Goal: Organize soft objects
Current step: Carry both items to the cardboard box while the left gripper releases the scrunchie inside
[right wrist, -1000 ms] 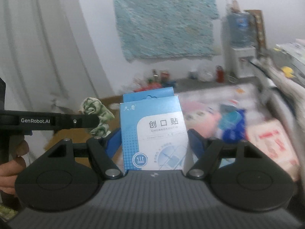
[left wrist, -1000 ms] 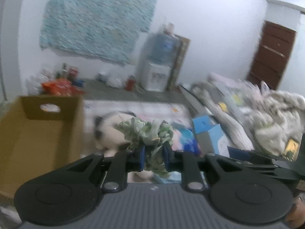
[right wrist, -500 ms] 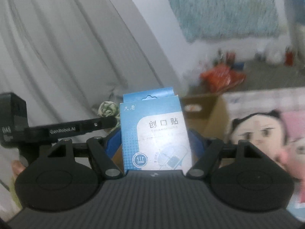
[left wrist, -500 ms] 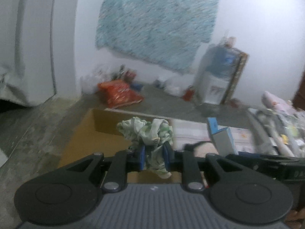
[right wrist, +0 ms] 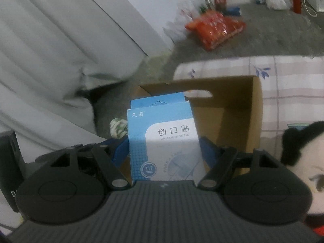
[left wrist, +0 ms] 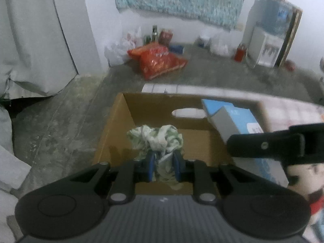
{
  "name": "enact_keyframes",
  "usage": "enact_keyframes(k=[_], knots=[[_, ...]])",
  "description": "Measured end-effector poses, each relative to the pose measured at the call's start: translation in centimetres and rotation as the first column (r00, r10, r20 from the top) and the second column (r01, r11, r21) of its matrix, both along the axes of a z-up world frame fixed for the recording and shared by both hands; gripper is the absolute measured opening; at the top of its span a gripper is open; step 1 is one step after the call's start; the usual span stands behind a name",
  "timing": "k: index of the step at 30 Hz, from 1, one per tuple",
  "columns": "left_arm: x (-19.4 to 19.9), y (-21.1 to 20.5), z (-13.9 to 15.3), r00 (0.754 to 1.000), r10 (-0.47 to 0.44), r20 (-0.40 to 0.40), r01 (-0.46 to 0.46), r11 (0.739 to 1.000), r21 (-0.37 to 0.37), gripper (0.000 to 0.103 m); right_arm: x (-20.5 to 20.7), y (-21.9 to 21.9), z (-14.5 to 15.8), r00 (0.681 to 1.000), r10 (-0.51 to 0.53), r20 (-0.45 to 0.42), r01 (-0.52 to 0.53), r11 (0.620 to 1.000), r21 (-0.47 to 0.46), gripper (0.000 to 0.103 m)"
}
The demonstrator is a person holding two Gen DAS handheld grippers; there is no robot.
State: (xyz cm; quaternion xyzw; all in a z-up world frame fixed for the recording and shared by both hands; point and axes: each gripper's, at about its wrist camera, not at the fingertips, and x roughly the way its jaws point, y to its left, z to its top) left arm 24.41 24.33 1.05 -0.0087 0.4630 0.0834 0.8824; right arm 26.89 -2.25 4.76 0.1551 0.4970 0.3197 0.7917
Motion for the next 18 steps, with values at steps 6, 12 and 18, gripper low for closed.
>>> enact_keyframes(k=[6, 12, 18], knots=[[3.4, 0.7, -3.1, 0.997, 0.009, -0.071, -0.006, 0.998, 0.055, 0.021, 4.1, 3.6, -4.9, 0.995, -0.036, -0.090, 0.030, 0.997, -0.073, 0.074], [5.6, 1.1, -5.3, 0.993, 0.024, -0.113, -0.015, 0.997, 0.080, 0.022, 7.3, 6.4, -9.6, 0.987, -0.070, -0.146, 0.051, 0.990, -0.131, 0.074], [6.6, 1.9, -6.5, 0.991, 0.066, -0.120, -0.053, 0.993, 0.106, 0.034, 9.2, 7.2, -12.5, 0.976, -0.121, -0.181, 0.099, 0.987, -0.129, 0.075]])
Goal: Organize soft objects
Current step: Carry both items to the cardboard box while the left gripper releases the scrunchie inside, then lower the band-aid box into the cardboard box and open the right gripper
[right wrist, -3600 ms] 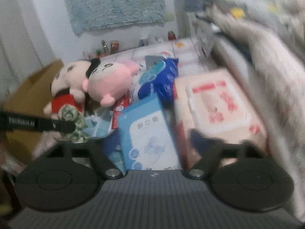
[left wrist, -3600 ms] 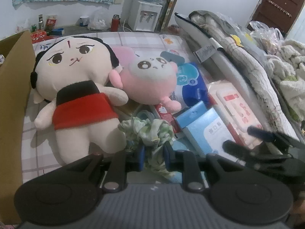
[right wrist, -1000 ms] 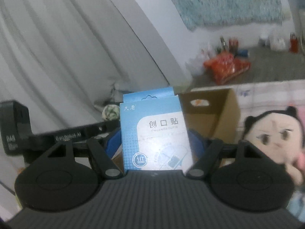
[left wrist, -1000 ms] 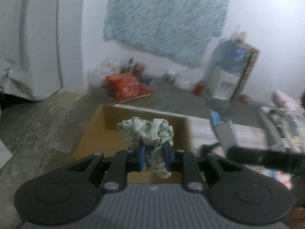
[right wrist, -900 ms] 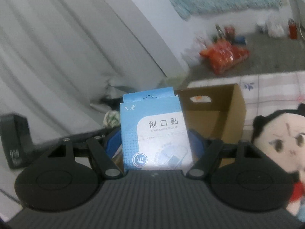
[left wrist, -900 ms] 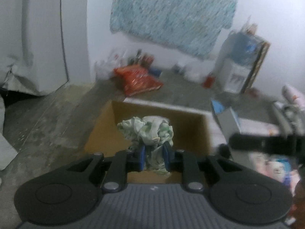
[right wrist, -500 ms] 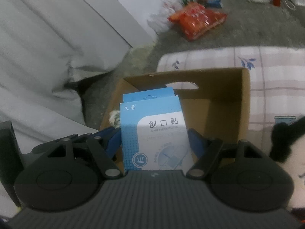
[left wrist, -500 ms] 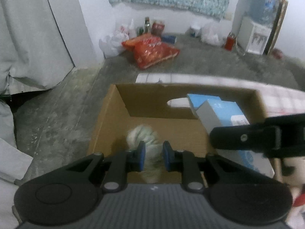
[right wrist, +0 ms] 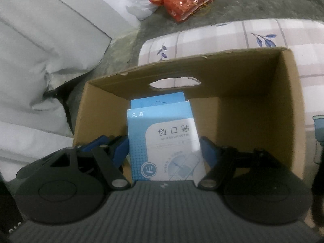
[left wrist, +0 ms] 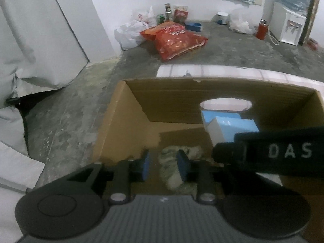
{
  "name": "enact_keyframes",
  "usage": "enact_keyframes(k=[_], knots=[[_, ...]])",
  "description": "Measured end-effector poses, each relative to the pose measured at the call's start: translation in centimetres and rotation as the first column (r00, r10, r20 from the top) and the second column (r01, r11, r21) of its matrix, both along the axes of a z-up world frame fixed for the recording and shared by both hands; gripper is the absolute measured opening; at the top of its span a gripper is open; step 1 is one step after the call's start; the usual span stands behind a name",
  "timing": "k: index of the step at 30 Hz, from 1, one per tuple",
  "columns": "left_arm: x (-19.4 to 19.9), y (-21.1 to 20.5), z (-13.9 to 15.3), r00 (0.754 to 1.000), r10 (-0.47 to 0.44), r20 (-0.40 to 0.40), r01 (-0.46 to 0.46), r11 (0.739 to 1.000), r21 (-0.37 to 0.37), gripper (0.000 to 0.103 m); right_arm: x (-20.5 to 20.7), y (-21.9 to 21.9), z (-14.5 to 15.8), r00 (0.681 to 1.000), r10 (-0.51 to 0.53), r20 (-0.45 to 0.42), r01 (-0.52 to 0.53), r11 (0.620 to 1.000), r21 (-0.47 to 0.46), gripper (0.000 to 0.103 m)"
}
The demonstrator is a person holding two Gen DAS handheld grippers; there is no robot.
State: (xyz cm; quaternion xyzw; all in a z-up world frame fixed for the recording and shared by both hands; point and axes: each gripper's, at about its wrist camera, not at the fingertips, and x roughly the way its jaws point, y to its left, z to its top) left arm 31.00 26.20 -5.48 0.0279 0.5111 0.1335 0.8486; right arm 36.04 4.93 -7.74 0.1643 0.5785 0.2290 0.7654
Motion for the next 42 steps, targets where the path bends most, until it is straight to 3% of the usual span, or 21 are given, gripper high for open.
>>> enact_keyframes(k=[6, 13, 18, 26, 29, 33, 39, 42], knots=[[-0.8, 0.5, 0.5, 0.999, 0.022, 0.030, -0.022, 1.000, -0.012, 0.054, 1.0, 0.6, -2.0, 0.999, -0.034, -0.011, 0.034, 0.999, -0.015, 0.075], [-1.6, 1.0, 1.5, 0.998, 0.044, 0.055, -0.041, 0.998, -0.047, 0.058, 1.2, 0.1, -3.3, 0.998, -0.067, -0.004, 0.067, 0.995, -0.072, 0.075], [-2.3, 1.8, 2.6, 0.993, 0.070, 0.095, -0.066, 0.997, -0.051, 0.073, 1.3, -0.1, -3.7, 0.997, -0.069, -0.019, 0.067, 0.995, -0.080, 0.074], [-3.1, 2.9, 4.0, 0.986, 0.096, 0.135, -0.087, 0.994, -0.070, 0.077, 0.9, 0.5, -4.8, 0.991, -0.052, -0.125, 0.039, 0.994, -0.101, 0.074], [-3.5, 3.4, 4.2, 0.983, 0.110, 0.144, -0.100, 0.992, -0.081, 0.077, 1.1, 0.6, -5.9, 0.983, -0.087, -0.160, 0.073, 0.993, -0.089, 0.073], [-3.8, 4.2, 4.5, 0.978, 0.138, 0.155, -0.125, 0.988, -0.094, 0.077, 1.5, 0.8, -7.0, 0.973, -0.129, -0.191, 0.122, 0.991, -0.045, 0.074], [-4.2, 5.4, 4.5, 0.974, 0.169, 0.151, -0.152, 0.982, -0.115, 0.077, 1.8, 2.5, -7.3, 0.979, -0.094, -0.181, 0.098, 0.995, 0.013, 0.074], [-4.5, 5.4, 4.4, 0.973, 0.174, 0.150, -0.156, 0.980, -0.121, 0.077, 1.5, 2.9, -8.2, 0.977, -0.067, -0.201, 0.089, 0.991, 0.104, 0.076]])
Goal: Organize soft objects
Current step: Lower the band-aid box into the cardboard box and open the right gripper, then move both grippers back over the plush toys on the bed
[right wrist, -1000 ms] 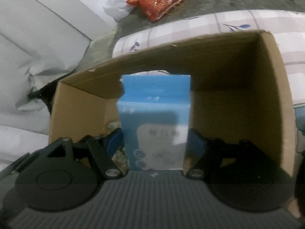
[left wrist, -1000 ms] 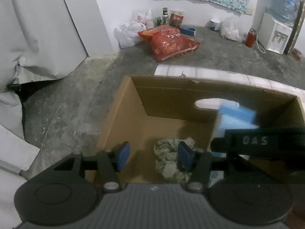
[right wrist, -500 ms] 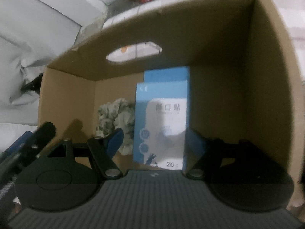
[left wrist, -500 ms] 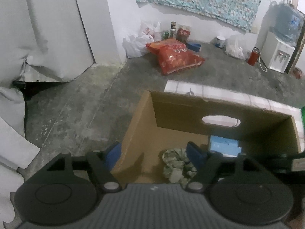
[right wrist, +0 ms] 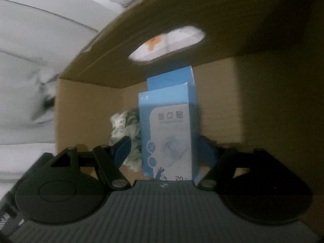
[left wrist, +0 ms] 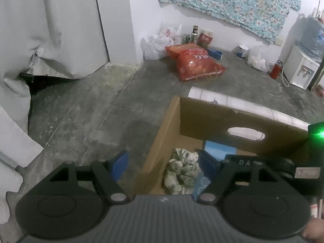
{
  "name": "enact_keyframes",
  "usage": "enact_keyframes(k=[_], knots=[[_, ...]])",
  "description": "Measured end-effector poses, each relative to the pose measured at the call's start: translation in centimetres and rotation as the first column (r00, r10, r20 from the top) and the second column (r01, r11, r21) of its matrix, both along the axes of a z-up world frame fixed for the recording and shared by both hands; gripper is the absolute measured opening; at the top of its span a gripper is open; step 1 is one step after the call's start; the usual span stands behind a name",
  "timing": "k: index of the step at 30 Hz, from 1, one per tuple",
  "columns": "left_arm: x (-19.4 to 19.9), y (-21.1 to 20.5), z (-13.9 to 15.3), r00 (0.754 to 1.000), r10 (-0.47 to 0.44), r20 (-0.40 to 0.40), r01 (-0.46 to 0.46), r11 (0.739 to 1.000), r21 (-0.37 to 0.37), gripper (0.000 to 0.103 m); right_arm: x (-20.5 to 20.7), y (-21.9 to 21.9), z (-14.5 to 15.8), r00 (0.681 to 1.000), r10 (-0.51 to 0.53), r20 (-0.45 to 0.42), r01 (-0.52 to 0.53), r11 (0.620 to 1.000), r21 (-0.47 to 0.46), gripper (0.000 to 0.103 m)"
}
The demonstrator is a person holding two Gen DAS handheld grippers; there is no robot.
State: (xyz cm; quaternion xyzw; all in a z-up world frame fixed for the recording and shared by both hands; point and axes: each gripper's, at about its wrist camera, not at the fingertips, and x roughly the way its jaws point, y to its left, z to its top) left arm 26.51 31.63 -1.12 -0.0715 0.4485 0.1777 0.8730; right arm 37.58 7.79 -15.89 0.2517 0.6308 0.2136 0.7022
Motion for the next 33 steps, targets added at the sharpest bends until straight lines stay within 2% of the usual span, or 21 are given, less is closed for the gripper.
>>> enact_keyframes(k=[6, 13, 17, 21, 23, 25, 29, 31, 33], knots=[[-1.9, -0.3, 1.9, 0.999, -0.001, 0.045, 0.002, 1.000, -0.024, 0.077, -0.9, -2.8, 0.4, 0.999, -0.034, 0.006, 0.034, 0.997, 0.075, 0.077], [-7.4, -3.9, 7.6, 0.976, -0.064, 0.208, 0.065, 0.998, 0.003, 0.086, -4.8, -9.6, 7.1, 0.994, -0.066, 0.091, 0.037, 0.956, 0.293, 0.082], [-12.1, -6.2, 10.3, 0.940, -0.115, 0.320, 0.139, 0.989, -0.053, 0.086, -8.8, -13.8, 11.0, 0.981, -0.076, 0.178, 0.000, 0.919, 0.395, 0.087], [-16.6, -8.4, 11.3, 0.919, -0.152, 0.364, 0.225, 0.960, -0.165, 0.086, -14.5, -20.0, 13.6, 0.957, -0.102, 0.272, -0.030, 0.897, 0.442, 0.090], [-18.5, -9.7, 11.5, 0.918, -0.182, 0.353, 0.263, 0.945, -0.196, 0.086, -17.7, -23.7, 14.3, 0.943, -0.118, 0.311, -0.030, 0.900, 0.434, 0.091], [-20.7, -11.5, 11.6, 0.919, -0.208, 0.336, 0.289, 0.933, -0.214, 0.087, -20.4, -26.8, 14.5, 0.925, -0.116, 0.362, -0.038, 0.919, 0.391, 0.094], [-24.6, -14.9, 11.2, 0.908, -0.245, 0.340, 0.336, 0.911, -0.239, 0.092, -25.7, -32.4, 15.3, 0.860, -0.065, 0.507, -0.031, 0.984, 0.178, 0.101], [-26.2, -16.6, 11.1, 0.898, -0.265, 0.351, 0.362, 0.899, -0.247, 0.092, -28.3, -35.6, 16.0, 0.816, -0.029, 0.577, -0.019, 0.997, 0.077, 0.101], [-27.7, -18.4, 11.3, 0.878, -0.289, 0.382, 0.396, 0.887, -0.238, 0.093, -30.3, -38.8, 16.9, 0.783, -0.015, 0.621, 0.000, 1.000, 0.025, 0.101]])
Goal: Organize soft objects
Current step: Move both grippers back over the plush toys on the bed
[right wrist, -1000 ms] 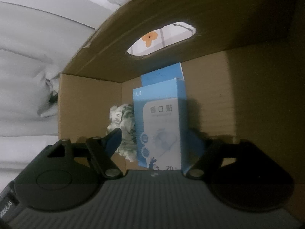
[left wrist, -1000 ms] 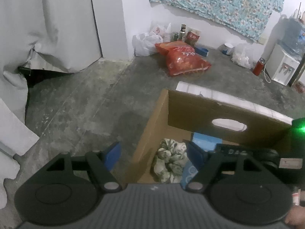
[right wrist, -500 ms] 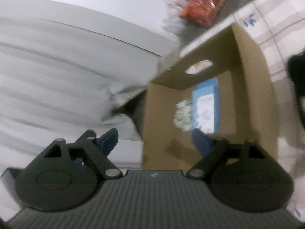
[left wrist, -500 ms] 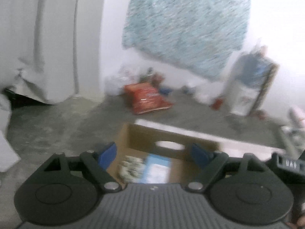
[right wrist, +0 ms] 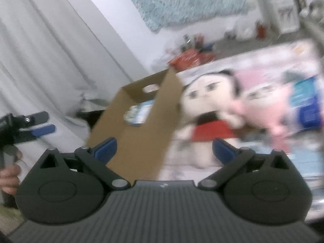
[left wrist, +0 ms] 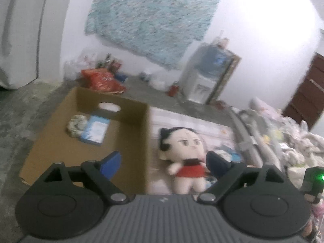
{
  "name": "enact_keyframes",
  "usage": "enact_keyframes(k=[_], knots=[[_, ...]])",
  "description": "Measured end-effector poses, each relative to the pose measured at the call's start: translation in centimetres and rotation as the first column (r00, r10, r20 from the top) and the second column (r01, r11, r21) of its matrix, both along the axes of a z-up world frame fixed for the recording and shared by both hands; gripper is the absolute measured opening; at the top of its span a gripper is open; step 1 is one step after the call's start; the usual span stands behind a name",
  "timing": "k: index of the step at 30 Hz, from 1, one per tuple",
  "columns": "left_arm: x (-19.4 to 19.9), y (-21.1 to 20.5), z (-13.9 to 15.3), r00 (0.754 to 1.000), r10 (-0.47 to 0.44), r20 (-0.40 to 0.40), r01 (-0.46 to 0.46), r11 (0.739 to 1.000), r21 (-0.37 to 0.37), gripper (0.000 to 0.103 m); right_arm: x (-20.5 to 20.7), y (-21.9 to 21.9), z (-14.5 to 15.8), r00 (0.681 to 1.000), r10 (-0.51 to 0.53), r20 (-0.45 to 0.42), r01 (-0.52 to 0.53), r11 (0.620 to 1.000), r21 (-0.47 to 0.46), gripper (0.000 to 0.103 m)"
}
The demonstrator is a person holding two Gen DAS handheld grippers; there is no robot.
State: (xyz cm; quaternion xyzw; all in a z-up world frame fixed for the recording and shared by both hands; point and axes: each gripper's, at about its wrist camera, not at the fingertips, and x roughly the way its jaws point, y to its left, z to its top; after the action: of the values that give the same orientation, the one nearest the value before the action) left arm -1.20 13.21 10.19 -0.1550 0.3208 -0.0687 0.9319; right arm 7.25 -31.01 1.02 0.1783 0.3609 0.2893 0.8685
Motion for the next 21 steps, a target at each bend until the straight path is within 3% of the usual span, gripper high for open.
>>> enact_keyframes(k=[6, 11, 21], knots=[[-1.7, -6.6, -0.3, 0.993, -0.079, 0.090, 0.080, 0.997, -0.012, 0.101, -4.6, -9.3, 2.5, 0.985, -0.097, 0.143, 0.105, 0.993, -0.049, 0.101], [0.3, -12.7, -2.6, 0.982, -0.181, 0.059, 0.182, 0.983, -0.028, 0.101, -6.7, -15.1, 2.2, 0.974, -0.167, 0.154, 0.166, 0.986, 0.015, 0.101], [6.6, -20.7, -7.0, 0.965, -0.260, -0.018, 0.260, 0.961, 0.090, 0.101, -4.4, -14.7, -4.2, 0.974, -0.214, 0.071, 0.208, 0.975, 0.081, 0.101]])
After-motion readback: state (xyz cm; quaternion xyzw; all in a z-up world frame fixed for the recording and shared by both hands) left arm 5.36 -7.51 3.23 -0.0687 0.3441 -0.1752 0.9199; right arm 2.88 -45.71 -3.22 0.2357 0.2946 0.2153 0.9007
